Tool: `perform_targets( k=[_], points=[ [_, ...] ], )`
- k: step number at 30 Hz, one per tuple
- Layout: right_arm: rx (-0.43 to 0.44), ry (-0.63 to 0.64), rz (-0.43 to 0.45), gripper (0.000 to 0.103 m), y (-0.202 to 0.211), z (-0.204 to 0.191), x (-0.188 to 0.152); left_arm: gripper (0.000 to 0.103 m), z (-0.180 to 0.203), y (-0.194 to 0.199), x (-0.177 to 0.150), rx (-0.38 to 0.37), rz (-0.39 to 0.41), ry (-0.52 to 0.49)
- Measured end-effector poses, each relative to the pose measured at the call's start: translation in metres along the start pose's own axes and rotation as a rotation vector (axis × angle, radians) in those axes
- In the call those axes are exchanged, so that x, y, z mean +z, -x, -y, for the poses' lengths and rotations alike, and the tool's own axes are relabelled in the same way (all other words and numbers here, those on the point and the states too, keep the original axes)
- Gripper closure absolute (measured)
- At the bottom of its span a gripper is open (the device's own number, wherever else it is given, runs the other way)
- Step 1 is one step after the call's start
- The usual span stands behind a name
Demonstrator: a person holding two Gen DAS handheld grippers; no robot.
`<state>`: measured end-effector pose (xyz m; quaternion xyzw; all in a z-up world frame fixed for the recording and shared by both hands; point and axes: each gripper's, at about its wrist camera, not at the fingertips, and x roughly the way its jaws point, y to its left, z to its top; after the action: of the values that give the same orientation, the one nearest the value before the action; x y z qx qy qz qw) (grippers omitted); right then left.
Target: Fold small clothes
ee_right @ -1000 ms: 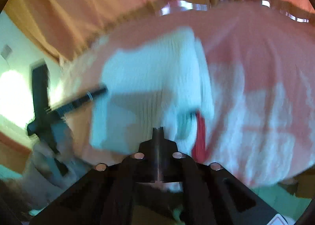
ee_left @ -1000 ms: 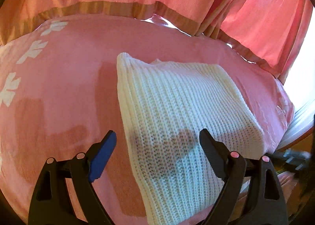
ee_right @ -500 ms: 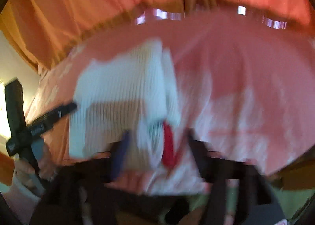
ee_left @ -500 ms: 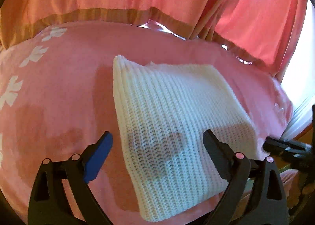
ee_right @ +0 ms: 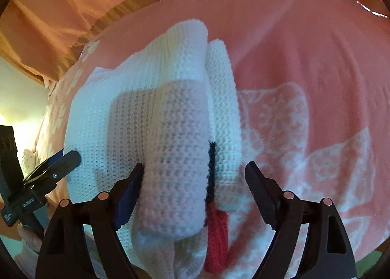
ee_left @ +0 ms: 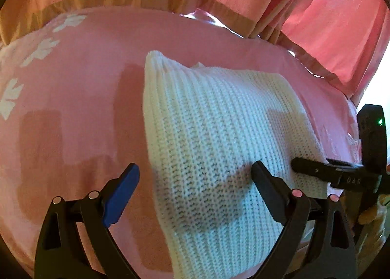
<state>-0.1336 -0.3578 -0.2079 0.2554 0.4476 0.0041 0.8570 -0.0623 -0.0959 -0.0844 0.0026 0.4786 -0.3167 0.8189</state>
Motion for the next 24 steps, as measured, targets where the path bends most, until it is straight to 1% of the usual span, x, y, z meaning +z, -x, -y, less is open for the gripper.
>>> perform_targets(
  k=[4,7,9,13,14,16,19,20,22,24],
  points=[
    [0.030,-0.021,-0.006,0.020,-0.005,-0.002,0.001,0.011,-0.004,-0.014,0.002,-0.042,-0.049,0.047],
    [0.081,-0.070,-0.022,0.020,-0.004,0.007,0.001,0.010,-0.010,-0.020,0.000,-0.073,-0.076,0.090],
    [0.122,-0.096,-0.018,0.020,0.001,0.012,0.003,0.009,-0.016,-0.023,0.000,-0.101,-0.093,0.124],
    [0.242,-0.152,0.034,0.018,0.018,0.027,0.010,0.009,-0.021,-0.024,0.000,-0.132,-0.103,0.158],
    [0.248,-0.157,0.038,0.018,0.019,0.029,0.012,0.010,-0.020,-0.024,0.000,-0.137,-0.101,0.158],
    [0.219,-0.155,0.033,0.018,0.016,0.031,0.015,0.010,-0.020,-0.024,0.000,-0.138,-0.097,0.155],
    [0.219,-0.163,-0.019,0.017,0.000,0.031,0.016,0.009,-0.023,-0.028,-0.002,-0.157,-0.111,0.174],
    [0.206,-0.158,-0.034,0.017,-0.006,0.030,0.015,0.009,-0.026,-0.030,-0.003,-0.170,-0.121,0.190],
    [0.208,-0.156,-0.063,0.016,-0.014,0.029,0.015,0.007,-0.032,-0.034,-0.004,-0.199,-0.139,0.230],
    [0.203,-0.152,-0.047,0.015,-0.018,0.026,0.015,0.007,-0.033,-0.035,-0.004,-0.213,-0.136,0.242]
  ],
)
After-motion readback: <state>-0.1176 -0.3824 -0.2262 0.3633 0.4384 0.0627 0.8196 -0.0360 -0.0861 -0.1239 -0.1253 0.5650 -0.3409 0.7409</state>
